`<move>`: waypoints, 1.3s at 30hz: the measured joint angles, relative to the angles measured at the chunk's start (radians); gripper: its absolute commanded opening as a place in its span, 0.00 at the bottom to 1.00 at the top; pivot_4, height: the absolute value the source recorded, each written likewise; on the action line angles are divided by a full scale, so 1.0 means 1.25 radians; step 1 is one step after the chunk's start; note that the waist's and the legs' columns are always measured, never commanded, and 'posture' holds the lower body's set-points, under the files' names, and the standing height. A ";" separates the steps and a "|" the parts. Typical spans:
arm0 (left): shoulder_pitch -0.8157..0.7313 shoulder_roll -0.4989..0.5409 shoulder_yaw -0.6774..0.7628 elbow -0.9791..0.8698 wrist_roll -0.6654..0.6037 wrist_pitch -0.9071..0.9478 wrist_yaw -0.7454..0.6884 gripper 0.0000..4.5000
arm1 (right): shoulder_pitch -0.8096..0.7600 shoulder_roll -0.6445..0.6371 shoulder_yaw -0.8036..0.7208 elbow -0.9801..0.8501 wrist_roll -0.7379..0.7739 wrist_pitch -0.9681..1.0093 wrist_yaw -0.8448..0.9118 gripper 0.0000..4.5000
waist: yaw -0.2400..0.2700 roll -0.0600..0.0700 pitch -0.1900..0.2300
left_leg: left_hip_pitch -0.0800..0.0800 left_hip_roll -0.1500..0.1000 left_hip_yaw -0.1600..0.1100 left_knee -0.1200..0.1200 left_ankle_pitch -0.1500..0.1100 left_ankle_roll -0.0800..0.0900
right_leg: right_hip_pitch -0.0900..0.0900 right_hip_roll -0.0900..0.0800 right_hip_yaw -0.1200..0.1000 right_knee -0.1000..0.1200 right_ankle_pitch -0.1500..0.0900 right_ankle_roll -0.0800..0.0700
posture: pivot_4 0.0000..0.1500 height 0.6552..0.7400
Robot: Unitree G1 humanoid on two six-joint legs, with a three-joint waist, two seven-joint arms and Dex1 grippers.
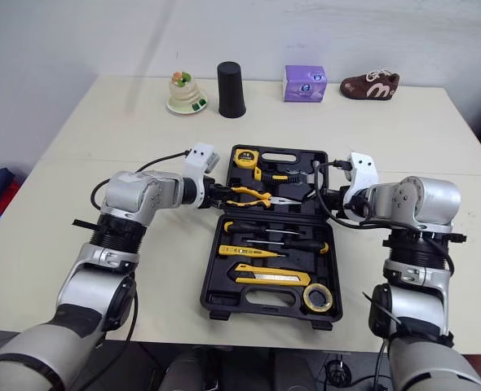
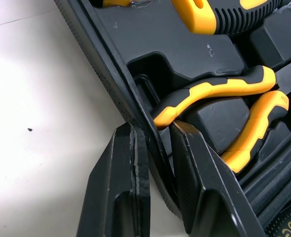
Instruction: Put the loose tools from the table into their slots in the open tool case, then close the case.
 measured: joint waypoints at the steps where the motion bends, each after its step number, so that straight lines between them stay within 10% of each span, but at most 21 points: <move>1: 0.000 -0.010 0.019 0.012 0.000 -0.029 0.014 0.06 | 0.021 0.010 0.005 -0.012 -0.004 -0.069 0.000 0.00 | 0.000 0.000 0.000 | 0.000 0.000 0.000 0.000 0.000 0.000 | 0.000 0.000 0.000 0.000 0.000 0.000 | 1.00 1.00; 19: 0.224 0.043 -0.040 0.021 0.161 -0.951 0.010 0.00 | 0.322 -0.146 0.261 0.131 -0.295 -1.414 0.161 0.00 | -0.006 0.003 0.003 | -0.004 0.001 0.013 -0.006 0.002 -0.003 | -0.012 0.001 0.003 0.001 0.000 0.000 | 1.00 1.00; 28: 0.343 0.096 -0.069 -0.049 0.214 -1.152 -0.027 0.00 | 0.397 -0.203 0.268 0.229 -0.355 -1.675 0.131 0.00 | -0.004 0.003 0.003 | -0.001 0.001 0.013 -0.003 0.003 -0.002 | -0.009 0.001 0.004 0.003 0.000 0.000 | 1.00 1.00; 34: 0.433 0.176 -0.010 -0.091 0.196 -1.144 -0.068 0.67 | 0.546 -0.259 0.178 0.222 -0.265 -1.554 0.196 0.67 | -0.001 0.003 0.003 | 0.010 0.001 0.009 -0.006 0.002 -0.002 | 0.003 0.000 0.003 0.000 -0.001 -0.001 | 1.00 1.00; 39: 0.547 0.250 0.040 -0.212 0.040 -1.026 -0.214 0.67 | 0.786 -0.287 0.086 -0.030 -0.129 -1.420 0.297 0.67 | -0.004 0.004 0.003 | 0.013 0.003 0.005 -0.008 0.001 -0.004 | 0.005 0.001 0.003 0.001 -0.002 -0.003 | 1.00 1.00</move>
